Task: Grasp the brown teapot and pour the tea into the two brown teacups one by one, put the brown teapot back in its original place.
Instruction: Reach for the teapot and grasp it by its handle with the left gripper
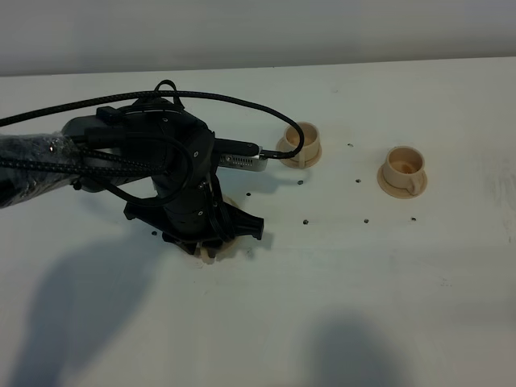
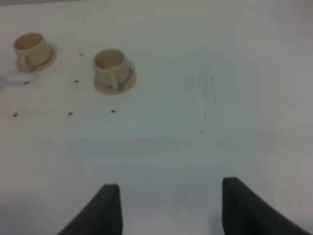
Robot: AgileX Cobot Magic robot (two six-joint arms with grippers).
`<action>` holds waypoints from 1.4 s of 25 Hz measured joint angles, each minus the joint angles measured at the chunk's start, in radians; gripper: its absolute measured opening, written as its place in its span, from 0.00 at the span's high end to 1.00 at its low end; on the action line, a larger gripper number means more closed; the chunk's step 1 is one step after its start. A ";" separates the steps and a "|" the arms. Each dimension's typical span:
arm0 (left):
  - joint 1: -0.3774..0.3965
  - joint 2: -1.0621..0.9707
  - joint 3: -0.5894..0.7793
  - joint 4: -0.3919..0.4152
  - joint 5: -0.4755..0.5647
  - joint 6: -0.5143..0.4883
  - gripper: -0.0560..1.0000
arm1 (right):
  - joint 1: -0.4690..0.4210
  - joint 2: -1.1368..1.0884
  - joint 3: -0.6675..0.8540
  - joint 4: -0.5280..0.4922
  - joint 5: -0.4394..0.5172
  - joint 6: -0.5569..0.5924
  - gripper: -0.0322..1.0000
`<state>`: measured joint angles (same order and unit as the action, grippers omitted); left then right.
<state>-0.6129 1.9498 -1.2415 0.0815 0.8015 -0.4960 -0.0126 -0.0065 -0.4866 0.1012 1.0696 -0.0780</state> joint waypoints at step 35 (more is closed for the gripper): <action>0.000 -0.048 0.003 -0.016 0.002 0.065 0.80 | 0.000 0.000 0.000 0.000 0.000 0.000 0.53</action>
<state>-0.6129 1.9015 -1.2381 0.0658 0.8032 -0.4306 -0.0126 -0.0065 -0.4866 0.1012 1.0696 -0.0780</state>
